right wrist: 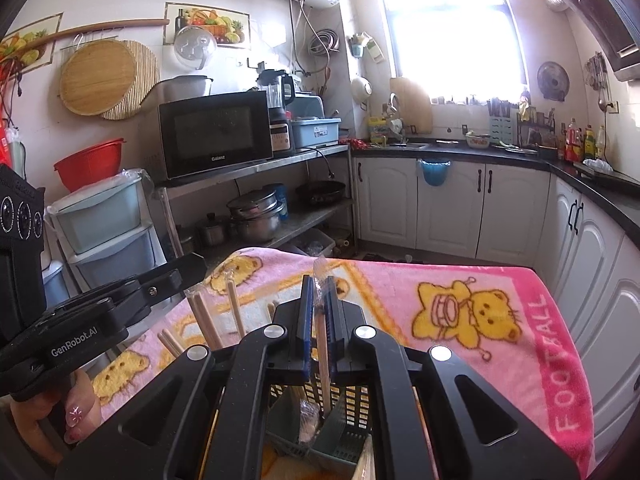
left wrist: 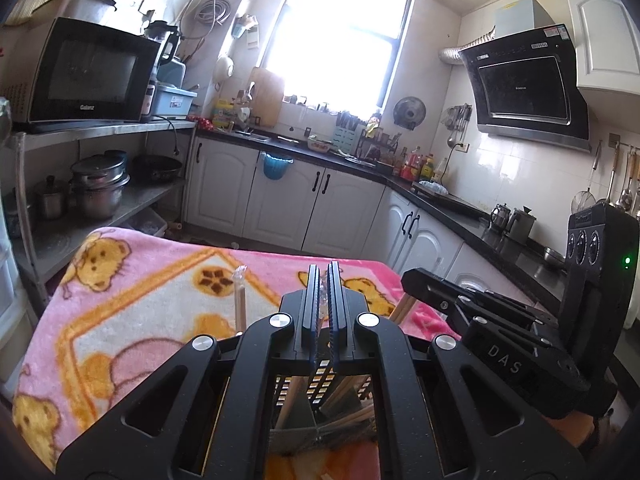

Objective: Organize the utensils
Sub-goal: 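Open both tools to release the chopsticks and withdraw from the caddy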

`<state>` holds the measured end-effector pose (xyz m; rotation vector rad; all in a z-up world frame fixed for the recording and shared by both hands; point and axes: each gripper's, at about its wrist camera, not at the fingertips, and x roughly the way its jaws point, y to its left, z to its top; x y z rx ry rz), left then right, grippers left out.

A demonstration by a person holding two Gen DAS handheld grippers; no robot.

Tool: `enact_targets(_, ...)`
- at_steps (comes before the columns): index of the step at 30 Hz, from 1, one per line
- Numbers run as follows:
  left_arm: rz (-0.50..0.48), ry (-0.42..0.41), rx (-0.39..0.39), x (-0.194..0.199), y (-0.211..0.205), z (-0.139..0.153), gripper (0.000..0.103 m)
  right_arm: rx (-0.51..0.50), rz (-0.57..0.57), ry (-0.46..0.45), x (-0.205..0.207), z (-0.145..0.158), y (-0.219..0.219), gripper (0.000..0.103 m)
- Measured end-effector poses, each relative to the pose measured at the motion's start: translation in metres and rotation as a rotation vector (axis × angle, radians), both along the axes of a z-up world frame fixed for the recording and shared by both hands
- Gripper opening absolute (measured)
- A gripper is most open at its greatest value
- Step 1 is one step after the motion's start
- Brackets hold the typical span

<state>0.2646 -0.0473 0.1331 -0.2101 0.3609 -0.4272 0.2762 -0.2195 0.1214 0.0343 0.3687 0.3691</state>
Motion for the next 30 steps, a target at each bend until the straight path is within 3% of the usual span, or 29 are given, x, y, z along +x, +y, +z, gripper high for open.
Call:
enact_targets(3,0.003,0.012,0.006,0.000,0.000,-0.003,0.002,0.000,-0.003,0.003,-0.003,0.000,-0.002,0.014)
enact_targets(9,0.014,0.030,0.014,-0.002,0.001,-0.006,0.002,-0.009,-0.008,0.014,-0.009,0.000,-0.006,0.015)
enact_targets(11,0.016,0.035,0.017,-0.003,0.002,-0.006,0.007,-0.012,-0.009,0.017,-0.011,0.000,-0.007,0.017)
enact_targets(13,0.021,0.038,0.018,-0.004,0.004,-0.006,0.020,-0.015,-0.010,0.022,-0.013,0.000,-0.009,0.019)
enact_targets(30,0.042,0.053,0.007,-0.032,0.019,0.003,0.071,-0.030,-0.027,0.024,-0.045,0.005,-0.023,0.035)
